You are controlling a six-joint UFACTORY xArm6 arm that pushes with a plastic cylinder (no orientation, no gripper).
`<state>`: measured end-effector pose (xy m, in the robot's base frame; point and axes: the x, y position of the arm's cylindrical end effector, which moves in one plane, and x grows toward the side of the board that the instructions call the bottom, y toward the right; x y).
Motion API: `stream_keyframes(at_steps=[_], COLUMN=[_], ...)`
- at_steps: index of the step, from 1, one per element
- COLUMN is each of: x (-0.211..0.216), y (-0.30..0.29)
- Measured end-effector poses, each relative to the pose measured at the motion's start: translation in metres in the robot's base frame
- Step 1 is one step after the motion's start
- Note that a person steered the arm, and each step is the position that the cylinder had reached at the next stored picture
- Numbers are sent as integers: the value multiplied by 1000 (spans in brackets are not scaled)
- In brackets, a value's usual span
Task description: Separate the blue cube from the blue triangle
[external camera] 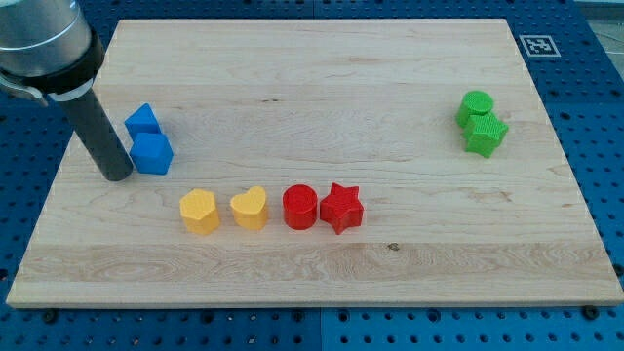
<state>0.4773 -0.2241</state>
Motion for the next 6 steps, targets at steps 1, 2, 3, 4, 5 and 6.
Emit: stream_keyframes(at_steps=[1,2,3,4,5,6], x=[-19,-40,-36,-20,-8,-7], y=[1,12,30,1,3,15])
